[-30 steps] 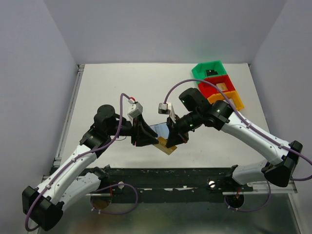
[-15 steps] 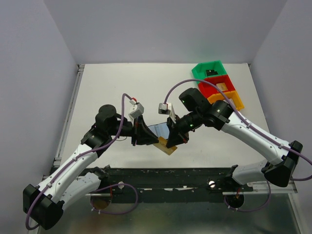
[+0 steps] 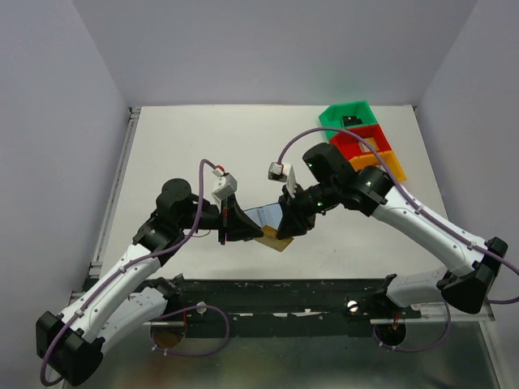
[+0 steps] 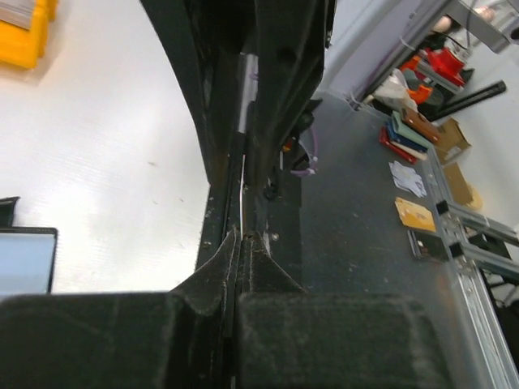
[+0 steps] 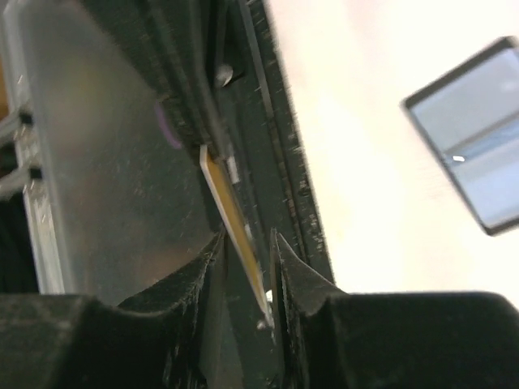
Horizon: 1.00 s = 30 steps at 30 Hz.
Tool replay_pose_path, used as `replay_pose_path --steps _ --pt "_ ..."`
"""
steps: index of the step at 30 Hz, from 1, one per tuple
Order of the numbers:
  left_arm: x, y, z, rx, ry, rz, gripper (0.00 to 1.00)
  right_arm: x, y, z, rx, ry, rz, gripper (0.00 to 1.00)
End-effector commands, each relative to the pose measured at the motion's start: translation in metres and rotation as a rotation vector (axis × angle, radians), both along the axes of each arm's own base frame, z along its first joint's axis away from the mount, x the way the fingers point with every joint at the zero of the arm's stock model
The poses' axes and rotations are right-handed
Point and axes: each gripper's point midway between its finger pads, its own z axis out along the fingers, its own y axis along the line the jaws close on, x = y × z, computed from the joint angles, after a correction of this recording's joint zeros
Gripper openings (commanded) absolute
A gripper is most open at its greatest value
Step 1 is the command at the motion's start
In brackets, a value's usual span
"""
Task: Take the credit cards out of the card holder
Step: Place the credit card at the center of the board.
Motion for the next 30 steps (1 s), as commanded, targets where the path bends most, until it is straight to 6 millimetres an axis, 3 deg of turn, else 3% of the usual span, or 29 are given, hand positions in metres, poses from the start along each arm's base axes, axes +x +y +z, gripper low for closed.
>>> replay_pose_path --steps 1,4,6,10,16,23,30 --pt "0.033 0.006 -0.004 0.007 -0.034 0.199 0.00 0.056 -0.015 0.034 0.094 -0.116 -0.321 0.36" --pt "0.061 0.016 0.001 -0.029 -0.016 0.378 0.00 0.092 -0.039 0.060 0.226 -0.232 -0.573 0.37" --pt "0.073 0.025 0.007 -0.096 -0.009 0.476 0.00 0.101 -0.048 0.065 0.315 -0.260 -0.695 0.52" --pt "0.080 0.034 0.029 -0.262 0.010 0.553 0.00 0.089 -0.042 0.059 0.417 -0.182 -0.682 0.59" --pt "0.064 0.032 0.049 -0.381 0.026 0.463 0.00 0.068 -0.020 0.048 0.541 -0.042 -0.570 0.58" --pt "0.053 0.037 0.058 -0.472 0.061 0.379 0.00 0.054 -0.010 0.064 0.645 -0.008 -0.459 0.54" --pt "0.053 0.043 0.059 -0.499 0.080 0.359 0.00 0.052 -0.007 0.066 0.672 0.022 -0.426 0.51"
